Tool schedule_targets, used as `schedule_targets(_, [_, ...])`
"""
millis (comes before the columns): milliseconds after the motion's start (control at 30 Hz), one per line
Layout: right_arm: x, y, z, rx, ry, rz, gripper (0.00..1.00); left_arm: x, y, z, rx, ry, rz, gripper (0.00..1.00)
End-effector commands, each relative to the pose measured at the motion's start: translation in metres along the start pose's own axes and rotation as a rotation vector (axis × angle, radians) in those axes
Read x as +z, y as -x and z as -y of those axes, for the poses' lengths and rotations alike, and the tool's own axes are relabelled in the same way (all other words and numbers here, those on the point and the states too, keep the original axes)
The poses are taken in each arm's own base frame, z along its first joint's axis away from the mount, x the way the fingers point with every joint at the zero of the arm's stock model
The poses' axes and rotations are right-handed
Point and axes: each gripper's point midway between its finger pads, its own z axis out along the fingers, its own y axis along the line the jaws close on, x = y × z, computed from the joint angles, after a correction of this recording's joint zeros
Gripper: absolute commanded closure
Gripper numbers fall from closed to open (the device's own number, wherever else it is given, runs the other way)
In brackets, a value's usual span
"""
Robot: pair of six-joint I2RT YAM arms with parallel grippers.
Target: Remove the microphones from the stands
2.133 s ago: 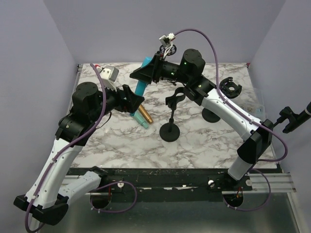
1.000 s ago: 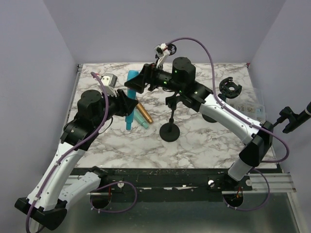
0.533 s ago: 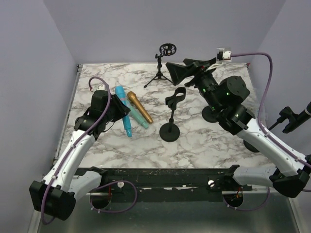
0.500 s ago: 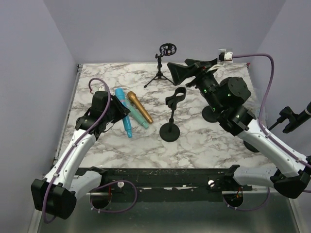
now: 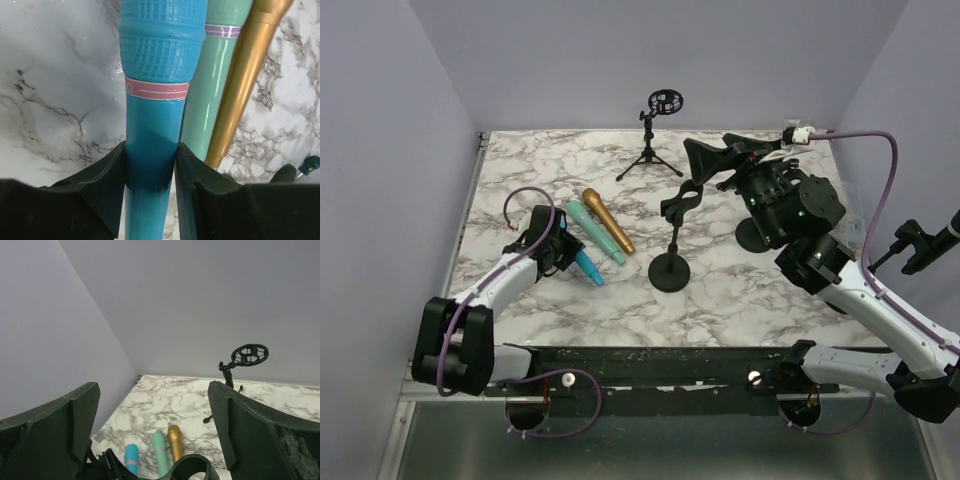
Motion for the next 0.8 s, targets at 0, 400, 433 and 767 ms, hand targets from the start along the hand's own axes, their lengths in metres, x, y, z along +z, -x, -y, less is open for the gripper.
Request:
schedule_targets(0, [-0.008, 0.006, 0.013, -0.033, -0.053, 0.018, 0.02, 0.025, 0.014, 0.009, -0.081, -0.008, 0.043, 1.00])
schedule_targets(400, [-0.012, -0.007, 0.025, -0.074, -0.099, -0.005, 0.02, 0.045, 0.015, 0.002, -0.092, 0.050, 0.041, 0.66])
schedule_targets(433, [-0.011, -0.008, 0.026, -0.075, -0.101, -0.006, 0.02, 0.045, 0.016, 0.003, -0.088, 0.051, 0.040, 0.60])
schedule_targets(767, [-0.007, -0.016, 0.025, -0.081, -0.099, -0.018, 0.02, 0.045, 0.012, 0.007, -0.075, 0.023, 0.010, 0.36])
